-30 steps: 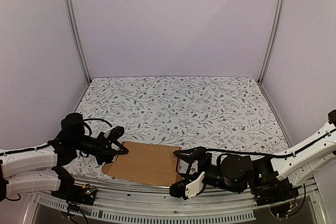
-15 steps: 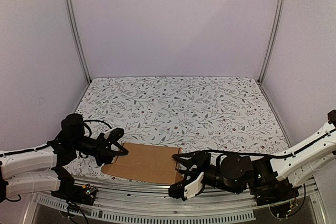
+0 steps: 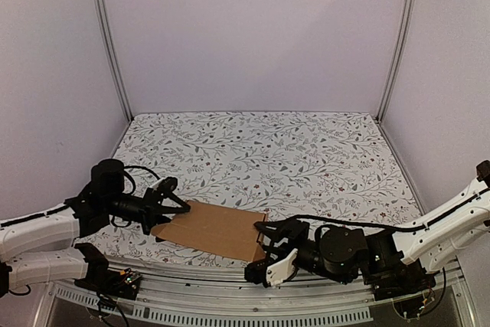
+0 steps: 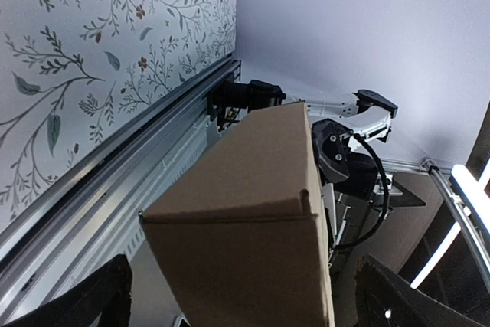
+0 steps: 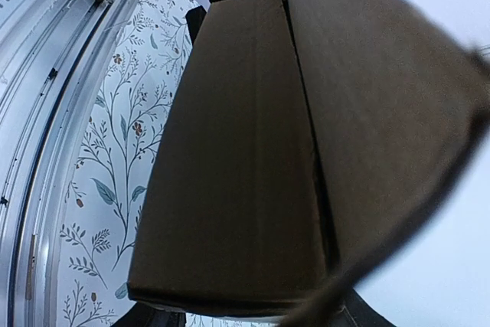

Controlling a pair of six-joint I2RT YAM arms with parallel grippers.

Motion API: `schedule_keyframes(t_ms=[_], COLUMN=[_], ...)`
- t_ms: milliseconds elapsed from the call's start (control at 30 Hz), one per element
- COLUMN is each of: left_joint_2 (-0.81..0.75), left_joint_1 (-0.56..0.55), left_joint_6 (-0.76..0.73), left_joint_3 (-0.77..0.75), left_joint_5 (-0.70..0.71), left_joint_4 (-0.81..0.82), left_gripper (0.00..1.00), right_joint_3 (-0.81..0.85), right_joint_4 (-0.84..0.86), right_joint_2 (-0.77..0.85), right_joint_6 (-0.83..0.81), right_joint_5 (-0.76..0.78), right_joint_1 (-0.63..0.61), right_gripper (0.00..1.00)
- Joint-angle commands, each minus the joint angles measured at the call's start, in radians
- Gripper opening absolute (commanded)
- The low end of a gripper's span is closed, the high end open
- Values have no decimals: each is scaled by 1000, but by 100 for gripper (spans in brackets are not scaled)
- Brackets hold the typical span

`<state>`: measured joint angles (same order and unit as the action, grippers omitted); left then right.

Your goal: Fold the paper box

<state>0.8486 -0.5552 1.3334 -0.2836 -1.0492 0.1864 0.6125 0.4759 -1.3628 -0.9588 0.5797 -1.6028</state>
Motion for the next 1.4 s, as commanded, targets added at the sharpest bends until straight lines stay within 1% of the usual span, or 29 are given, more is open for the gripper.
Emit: schedule_keyframes(t_ms=[0,100,200,267,333,400,467,567,667,767,800,933,1067,1200,1367], left_joint_2=[6,1,-11,-17,-17,-16,-18,-31,-29,-11,-2,40,75,109,113], left_joint_1=[19,46,65,70,72,72,72,71,65,43,32,-21,-65,-109,-197], left_joint_6=[-228,-371,-484,-541,-596,-641,-677,-714,-735,-742,-746,-782,-822,-846,-851], left_joint_3=[-133,-238,-334,-389,-440,-485,-522,-538,-540,-536,-533,-527,-521,-536,-533], left_joint_5=[136,264,384,460,544,608,643,621,580,563,561,607,647,664,701], left_joint_4=[-324,-506,-625,-692,-760,-799,-816,-778,-752,-740,-736,-733,-736,-771,-788], left_gripper=[100,100,100,100,100,100,99,100,98,90,86,74,63,49,45], right_joint_3=[-6,15,48,80,114,130,137,129,113,90,85,64,53,34,8], right_joint_4=[-78,-180,-294,-381,-462,-525,-552,-562,-533,-471,-446,-389,-374,-368,-367], right_joint_2=[42,58,70,76,81,92,102,114,104,73,60,14,-18,-9,33], right_joint_6=[103,192,297,410,524,616,713,845,930,956,993,1036,1057,1078,1112], right_joint_5=[43,58,63,54,6,-81,-219,-428,-605,-744,-793,-913,-964,-977,-1035], right_joint_1=[-3,-4,0,13,42,89,149,267,344,378,391,439,450,456,490], right_gripper=[25,25,25,25,25,24,22,19,19,20,20,20,19,20,20])
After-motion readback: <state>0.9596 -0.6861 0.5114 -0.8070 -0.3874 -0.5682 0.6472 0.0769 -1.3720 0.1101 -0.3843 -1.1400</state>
